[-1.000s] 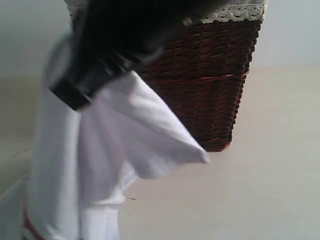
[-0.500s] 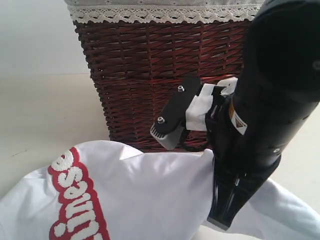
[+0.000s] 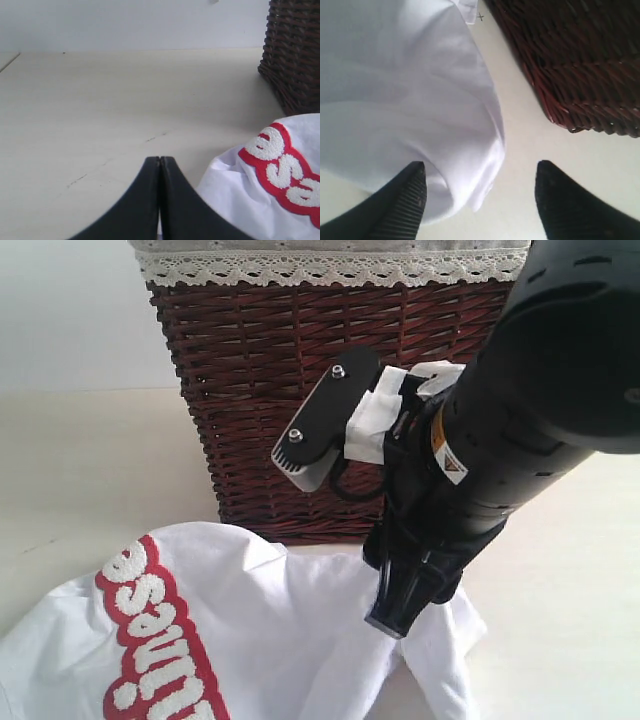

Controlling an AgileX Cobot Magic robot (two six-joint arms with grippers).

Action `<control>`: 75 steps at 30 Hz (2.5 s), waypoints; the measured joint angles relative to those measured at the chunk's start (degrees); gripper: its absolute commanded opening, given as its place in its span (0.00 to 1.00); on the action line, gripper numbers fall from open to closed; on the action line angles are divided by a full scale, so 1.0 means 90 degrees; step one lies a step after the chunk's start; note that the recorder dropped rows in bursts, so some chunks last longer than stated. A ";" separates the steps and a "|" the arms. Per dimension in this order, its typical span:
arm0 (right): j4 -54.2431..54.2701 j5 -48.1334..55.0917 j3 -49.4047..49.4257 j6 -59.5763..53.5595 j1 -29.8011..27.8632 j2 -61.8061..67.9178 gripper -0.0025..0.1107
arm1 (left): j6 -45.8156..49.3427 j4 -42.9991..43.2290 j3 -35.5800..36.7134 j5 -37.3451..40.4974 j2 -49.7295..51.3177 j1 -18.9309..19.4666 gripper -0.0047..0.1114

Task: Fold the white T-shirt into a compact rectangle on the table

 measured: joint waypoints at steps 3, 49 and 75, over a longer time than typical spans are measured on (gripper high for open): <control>-0.0210 -0.0026 0.0000 0.0000 0.0000 0.0000 0.57 | 0.0000 0.0000 0.0000 0.0000 0.0000 0.0000 0.04; -0.2824 -0.2191 0.0947 0.3177 0.0000 -0.2746 0.02 | -0.1937 -0.0330 0.0000 -0.2623 0.0000 0.0000 0.04; -0.3863 -0.1773 0.0957 0.4563 -0.0457 -0.2508 0.02 | -0.2742 0.0403 -0.2088 -0.1028 0.6578 -0.2527 0.41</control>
